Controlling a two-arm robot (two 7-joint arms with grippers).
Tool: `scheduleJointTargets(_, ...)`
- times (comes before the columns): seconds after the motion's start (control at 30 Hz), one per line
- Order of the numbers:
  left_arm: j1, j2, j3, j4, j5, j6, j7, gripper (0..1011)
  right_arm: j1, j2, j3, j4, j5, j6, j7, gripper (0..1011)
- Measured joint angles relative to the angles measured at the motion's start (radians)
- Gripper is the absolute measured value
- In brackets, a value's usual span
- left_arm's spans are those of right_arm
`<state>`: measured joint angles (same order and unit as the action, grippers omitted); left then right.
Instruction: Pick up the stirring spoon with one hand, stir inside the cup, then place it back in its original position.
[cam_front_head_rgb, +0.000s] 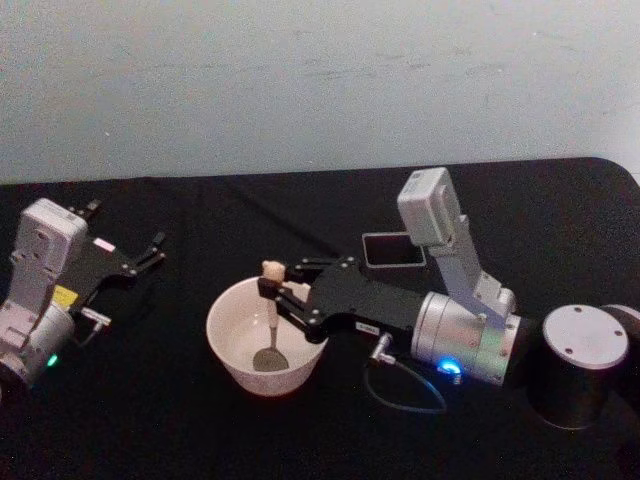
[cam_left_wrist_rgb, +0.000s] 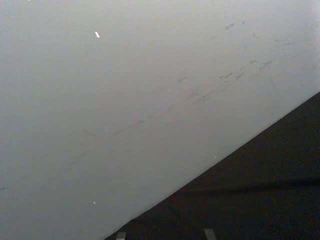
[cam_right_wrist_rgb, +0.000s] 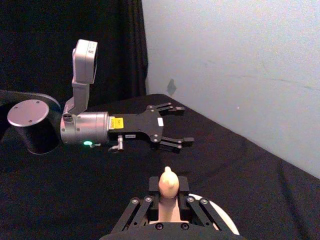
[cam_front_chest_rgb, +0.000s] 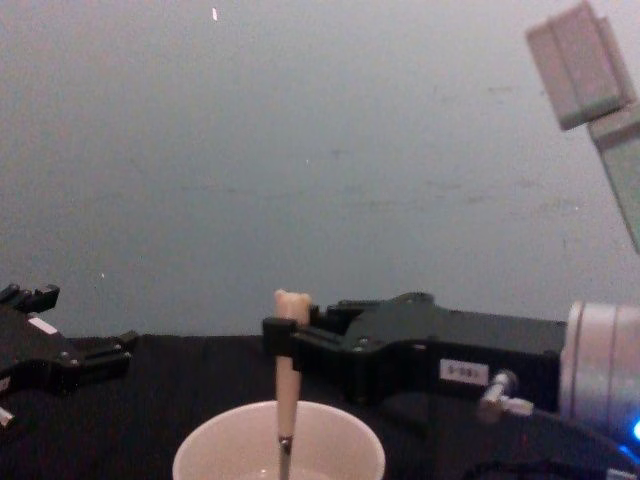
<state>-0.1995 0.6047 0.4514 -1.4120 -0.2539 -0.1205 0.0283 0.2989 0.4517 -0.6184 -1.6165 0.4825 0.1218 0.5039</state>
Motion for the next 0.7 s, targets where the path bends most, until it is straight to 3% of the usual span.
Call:
scheduleJointTargets(0.37, 0.000, 0.000, 0.000, 0.000, 0.000, 0.000, 0.000, 1001, 0.025, -0.050, -0.024, 0.042, -0.030, 0.017, 0.008, 212)
scheduleJointTargets(0.7, 0.000, 0.000, 0.000, 0.000, 0.000, 0.000, 0.000, 1001, 0.070, -0.110, -0.029, 0.122, -0.066, 0.023, -0.011, 212)
